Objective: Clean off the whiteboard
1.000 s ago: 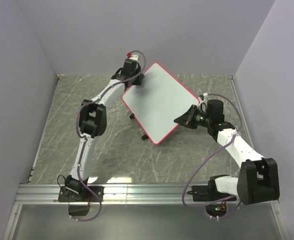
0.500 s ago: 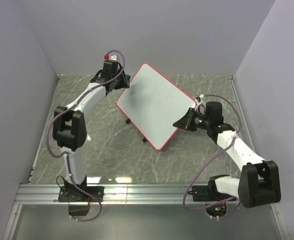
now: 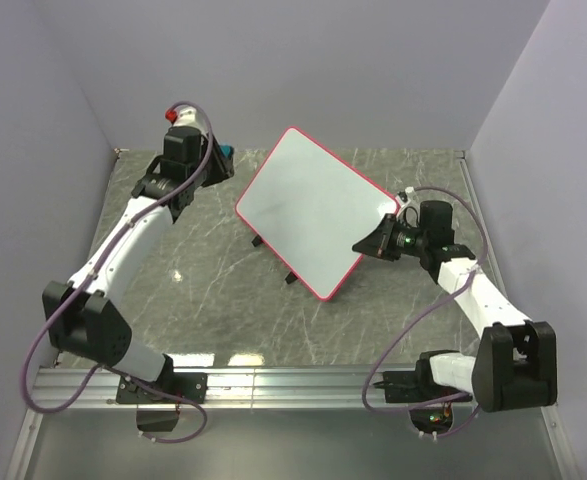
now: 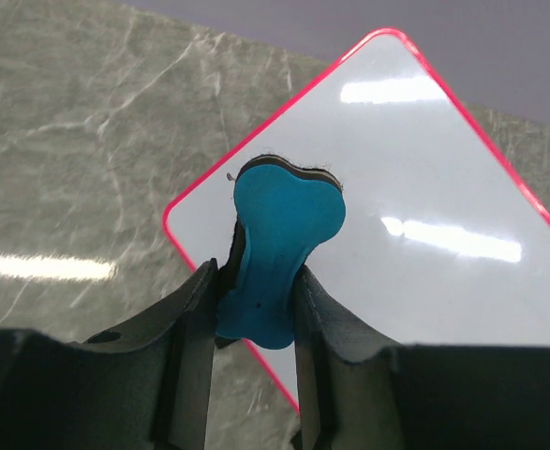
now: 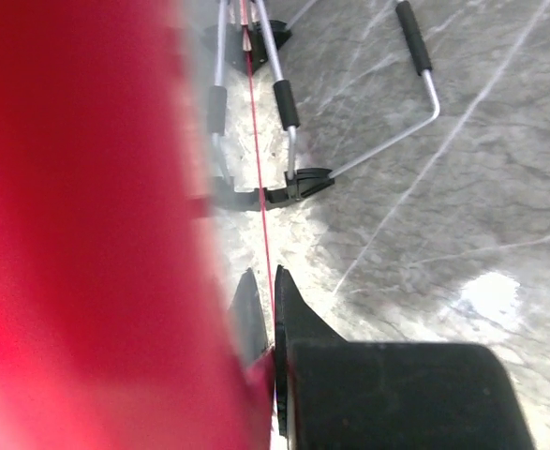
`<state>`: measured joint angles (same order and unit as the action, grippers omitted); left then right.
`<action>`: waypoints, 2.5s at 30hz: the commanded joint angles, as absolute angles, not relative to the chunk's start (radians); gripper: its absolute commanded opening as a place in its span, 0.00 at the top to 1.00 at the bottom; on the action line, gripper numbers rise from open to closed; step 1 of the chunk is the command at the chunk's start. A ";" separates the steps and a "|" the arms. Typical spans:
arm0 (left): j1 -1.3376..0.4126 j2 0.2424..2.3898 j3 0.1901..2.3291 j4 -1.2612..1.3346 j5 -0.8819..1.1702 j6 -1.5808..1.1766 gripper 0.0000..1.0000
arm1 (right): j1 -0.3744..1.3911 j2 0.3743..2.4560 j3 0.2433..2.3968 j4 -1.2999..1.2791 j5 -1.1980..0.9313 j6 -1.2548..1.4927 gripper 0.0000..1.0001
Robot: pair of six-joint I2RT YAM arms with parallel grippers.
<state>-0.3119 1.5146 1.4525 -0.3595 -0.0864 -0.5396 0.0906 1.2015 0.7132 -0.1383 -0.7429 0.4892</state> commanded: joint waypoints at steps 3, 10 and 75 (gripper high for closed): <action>-0.316 1.362 1.353 -0.423 -0.133 -0.543 1.00 | 0.026 1.282 0.788 -0.204 -0.597 0.410 1.00; -0.322 1.243 1.298 -0.497 -0.152 -0.531 1.00 | 0.006 1.319 0.654 0.038 -0.566 0.514 1.00; -0.313 1.350 1.169 -0.561 0.105 -0.514 0.01 | 0.097 0.387 0.885 -0.738 -0.451 0.623 0.00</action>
